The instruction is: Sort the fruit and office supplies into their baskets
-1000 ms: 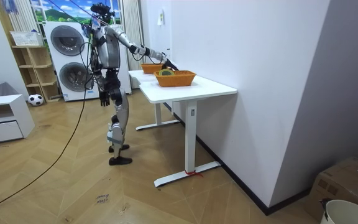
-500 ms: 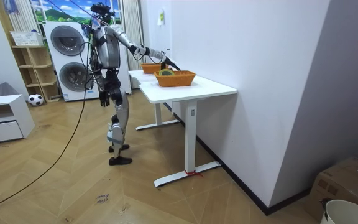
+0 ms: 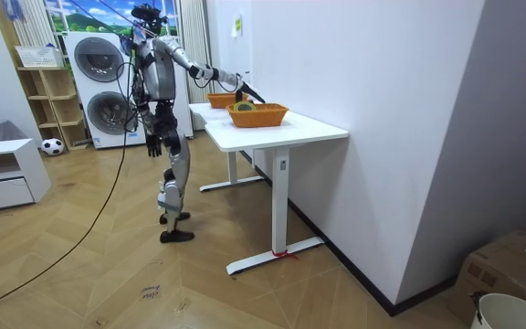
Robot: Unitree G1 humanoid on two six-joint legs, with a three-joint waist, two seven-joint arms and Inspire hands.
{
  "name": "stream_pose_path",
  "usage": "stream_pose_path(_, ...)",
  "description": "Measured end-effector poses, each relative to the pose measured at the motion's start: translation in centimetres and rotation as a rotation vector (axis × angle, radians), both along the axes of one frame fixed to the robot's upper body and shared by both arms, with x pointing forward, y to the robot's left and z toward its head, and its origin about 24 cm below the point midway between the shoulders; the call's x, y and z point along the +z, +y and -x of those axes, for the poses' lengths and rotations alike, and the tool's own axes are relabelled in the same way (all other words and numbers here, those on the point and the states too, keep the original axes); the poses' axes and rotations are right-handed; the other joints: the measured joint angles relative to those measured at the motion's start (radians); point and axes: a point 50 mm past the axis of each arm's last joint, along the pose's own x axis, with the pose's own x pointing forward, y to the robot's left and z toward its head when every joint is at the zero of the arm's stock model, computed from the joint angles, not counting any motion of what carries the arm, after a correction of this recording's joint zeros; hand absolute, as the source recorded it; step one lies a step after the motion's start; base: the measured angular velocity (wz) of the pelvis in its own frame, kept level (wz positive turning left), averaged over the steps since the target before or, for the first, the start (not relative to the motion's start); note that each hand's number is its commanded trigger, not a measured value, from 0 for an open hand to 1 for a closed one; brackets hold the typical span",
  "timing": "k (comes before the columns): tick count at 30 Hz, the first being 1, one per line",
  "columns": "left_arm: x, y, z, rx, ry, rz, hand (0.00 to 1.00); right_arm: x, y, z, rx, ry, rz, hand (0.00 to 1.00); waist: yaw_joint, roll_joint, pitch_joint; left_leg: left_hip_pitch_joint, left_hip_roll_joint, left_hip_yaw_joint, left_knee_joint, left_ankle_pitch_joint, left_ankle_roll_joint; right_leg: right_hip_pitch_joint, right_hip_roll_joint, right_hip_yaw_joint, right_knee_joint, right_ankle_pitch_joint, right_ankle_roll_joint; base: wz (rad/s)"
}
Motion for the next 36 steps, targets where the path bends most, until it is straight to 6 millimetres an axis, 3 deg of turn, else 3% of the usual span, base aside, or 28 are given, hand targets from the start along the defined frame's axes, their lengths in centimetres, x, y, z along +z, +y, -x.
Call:
stream_pose_path(5,0.1,0.0,-0.1,-0.003,-0.007,-0.003,0.00,-1.1,-0.9,0.4,-0.044,0.046,0.002,0.00,-0.001,0.002,-0.0007,-0.001,0.000,0.000,0.002,0.000,0.000,-0.001,0.000,-0.001,0.000,0.000,0.000,0.00)
stream_pose_path(12,0.1,0.0,0.3,0.000,0.001,-0.006,0.00,-2.0,-1.8,0.8,-0.095,0.081,-0.013,0.00,-0.001,0.004,-0.0110,0.000,0.000,0.001,0.003,0.000,0.000,-0.002,0.000,-0.002,0.000,0.000,0.000,0.00)
stream_pose_path(36,0.2,0.0,0.1,0.004,0.016,0.001,0.00,-3.3,-3.3,1.6,-0.175,0.162,-0.031,0.00,0.004,0.009,-0.0094,-0.002,0.001,0.001,0.003,0.000,0.000,-0.008,0.000,-0.001,0.000,0.000,0.000,0.00)
